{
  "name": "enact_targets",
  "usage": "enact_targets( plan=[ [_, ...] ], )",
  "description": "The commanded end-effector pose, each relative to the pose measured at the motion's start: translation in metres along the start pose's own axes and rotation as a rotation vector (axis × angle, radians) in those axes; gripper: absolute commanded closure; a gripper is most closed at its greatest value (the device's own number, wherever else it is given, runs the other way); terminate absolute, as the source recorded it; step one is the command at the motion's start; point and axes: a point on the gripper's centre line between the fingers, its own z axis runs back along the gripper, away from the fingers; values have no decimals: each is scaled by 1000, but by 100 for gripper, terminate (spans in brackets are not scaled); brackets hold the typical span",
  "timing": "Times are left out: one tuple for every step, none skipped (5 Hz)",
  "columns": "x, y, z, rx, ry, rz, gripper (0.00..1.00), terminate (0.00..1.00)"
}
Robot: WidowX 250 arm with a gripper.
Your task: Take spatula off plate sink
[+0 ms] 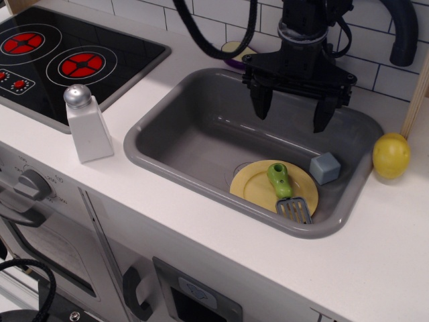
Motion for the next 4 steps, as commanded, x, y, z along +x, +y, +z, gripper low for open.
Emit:
enact_targets(
  plan=[
    [0,0,0,0,0,0,0,0],
    [-12,-1,-8,-12,-7,28,0,0],
    [-22,-2,-23,-18,1,108,0,0],
    [-32,-5,-39,-22,20,218,0,0]
  ],
)
